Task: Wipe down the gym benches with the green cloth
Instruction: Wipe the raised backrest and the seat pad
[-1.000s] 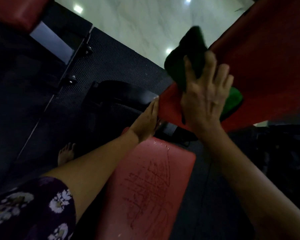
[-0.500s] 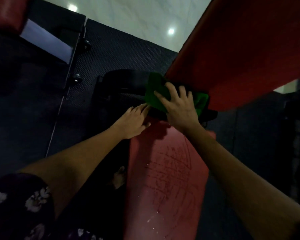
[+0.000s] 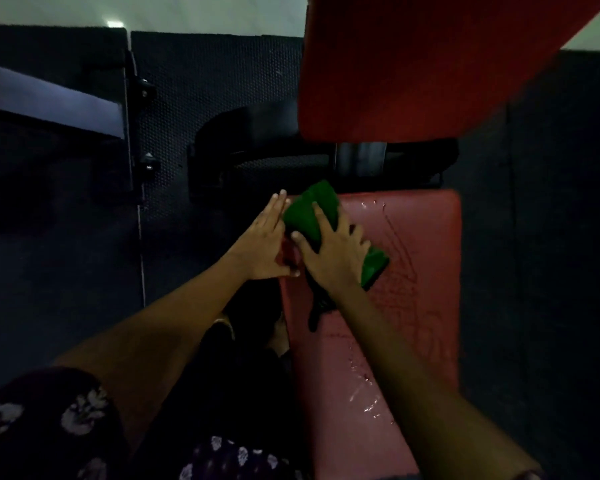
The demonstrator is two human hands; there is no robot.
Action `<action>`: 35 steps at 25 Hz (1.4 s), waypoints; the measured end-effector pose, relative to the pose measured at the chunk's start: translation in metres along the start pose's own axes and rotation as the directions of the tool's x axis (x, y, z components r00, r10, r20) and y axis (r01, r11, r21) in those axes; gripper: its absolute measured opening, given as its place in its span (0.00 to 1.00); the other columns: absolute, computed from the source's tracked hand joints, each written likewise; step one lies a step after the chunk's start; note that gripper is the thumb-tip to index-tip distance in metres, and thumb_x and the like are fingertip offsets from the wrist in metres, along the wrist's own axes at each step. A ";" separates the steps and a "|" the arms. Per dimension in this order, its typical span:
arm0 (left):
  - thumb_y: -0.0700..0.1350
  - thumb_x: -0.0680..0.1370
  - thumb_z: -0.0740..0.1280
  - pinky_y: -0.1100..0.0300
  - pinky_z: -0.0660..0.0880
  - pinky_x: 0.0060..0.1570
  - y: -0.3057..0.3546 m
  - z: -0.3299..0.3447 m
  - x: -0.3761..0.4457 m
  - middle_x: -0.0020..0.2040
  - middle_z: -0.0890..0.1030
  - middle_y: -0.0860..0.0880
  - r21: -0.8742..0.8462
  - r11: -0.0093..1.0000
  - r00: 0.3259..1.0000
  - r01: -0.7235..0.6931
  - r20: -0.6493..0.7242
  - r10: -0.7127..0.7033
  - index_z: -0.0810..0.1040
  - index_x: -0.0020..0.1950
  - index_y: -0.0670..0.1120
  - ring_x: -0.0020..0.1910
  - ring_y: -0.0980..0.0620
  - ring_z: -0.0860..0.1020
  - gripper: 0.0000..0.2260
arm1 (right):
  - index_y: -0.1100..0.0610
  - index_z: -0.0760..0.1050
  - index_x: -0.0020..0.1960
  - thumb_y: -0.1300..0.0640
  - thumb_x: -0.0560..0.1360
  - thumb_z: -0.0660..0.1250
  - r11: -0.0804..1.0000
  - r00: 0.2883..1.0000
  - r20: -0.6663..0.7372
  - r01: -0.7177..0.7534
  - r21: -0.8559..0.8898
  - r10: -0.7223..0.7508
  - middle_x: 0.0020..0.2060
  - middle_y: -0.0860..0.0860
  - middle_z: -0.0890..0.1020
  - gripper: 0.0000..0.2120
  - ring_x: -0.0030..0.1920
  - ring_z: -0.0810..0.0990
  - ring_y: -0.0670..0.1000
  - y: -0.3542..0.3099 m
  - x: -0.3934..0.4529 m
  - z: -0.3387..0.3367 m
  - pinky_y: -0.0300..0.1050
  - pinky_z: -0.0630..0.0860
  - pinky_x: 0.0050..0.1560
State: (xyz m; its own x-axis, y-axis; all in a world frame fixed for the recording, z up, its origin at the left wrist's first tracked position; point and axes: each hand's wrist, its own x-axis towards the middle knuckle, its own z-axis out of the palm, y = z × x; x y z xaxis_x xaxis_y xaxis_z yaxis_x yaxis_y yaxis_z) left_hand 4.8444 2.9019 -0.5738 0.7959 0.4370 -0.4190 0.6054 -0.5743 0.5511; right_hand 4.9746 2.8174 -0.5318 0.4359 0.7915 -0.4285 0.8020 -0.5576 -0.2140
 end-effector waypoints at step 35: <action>0.41 0.81 0.57 0.56 0.66 0.63 0.009 -0.044 0.064 0.67 0.70 0.39 -0.132 0.963 0.969 0.236 0.112 -0.222 0.70 0.70 0.43 0.63 0.43 0.71 0.17 | 0.40 0.68 0.69 0.48 0.62 0.76 0.980 0.981 -0.066 0.177 -0.095 -0.183 0.53 0.57 0.78 0.37 0.46 0.77 0.59 0.015 -0.061 0.049 0.54 0.74 0.42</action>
State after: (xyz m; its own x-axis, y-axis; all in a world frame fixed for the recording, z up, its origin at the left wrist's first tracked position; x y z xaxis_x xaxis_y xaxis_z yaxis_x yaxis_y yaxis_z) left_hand 4.9008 2.9554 -0.5643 0.6365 0.4736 -0.6087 0.7706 -0.3583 0.5270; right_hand 4.9398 2.7489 -0.5521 0.3076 0.8949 -0.3232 0.9016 -0.3827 -0.2016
